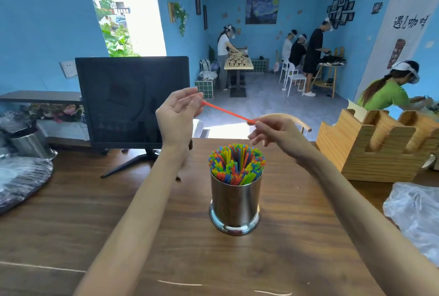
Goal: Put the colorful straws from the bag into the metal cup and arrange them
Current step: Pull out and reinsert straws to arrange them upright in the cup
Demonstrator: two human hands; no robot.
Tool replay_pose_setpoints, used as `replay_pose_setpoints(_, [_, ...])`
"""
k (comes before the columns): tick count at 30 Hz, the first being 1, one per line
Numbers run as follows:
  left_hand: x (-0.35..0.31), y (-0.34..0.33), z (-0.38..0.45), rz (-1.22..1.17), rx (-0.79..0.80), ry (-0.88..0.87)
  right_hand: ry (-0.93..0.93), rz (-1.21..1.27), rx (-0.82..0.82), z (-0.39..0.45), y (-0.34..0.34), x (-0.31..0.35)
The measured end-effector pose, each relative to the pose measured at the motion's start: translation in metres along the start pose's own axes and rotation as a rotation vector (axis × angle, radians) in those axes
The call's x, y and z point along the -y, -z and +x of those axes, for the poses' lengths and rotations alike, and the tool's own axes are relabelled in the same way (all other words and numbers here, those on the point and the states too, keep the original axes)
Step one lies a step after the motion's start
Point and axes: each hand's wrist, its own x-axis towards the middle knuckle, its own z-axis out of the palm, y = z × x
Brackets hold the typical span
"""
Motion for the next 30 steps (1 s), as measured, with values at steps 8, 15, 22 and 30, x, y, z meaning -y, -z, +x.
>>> replay_pose_setpoints(8, [0.039, 0.008, -0.026, 0.37, 0.423, 0.226, -0.027, 0.403, -0.364, 0.004, 0.029, 0.019])
replay_pose_setpoints(15, [0.048, -0.001, -0.041, 0.694, 0.525, 0.036, 0.236, -0.044, -0.398, 0.004, 0.002, 0.035])
replay_pose_setpoints(22, [0.047, -0.008, -0.052, 0.659, 0.494, -0.062, 0.178, -0.586, -0.145, -0.013, -0.034, -0.017])
replay_pose_setpoints(30, [0.038, -0.02, -0.079, 0.855, 0.697, -0.277, -0.139, -0.102, -0.077, -0.016, -0.02, -0.022])
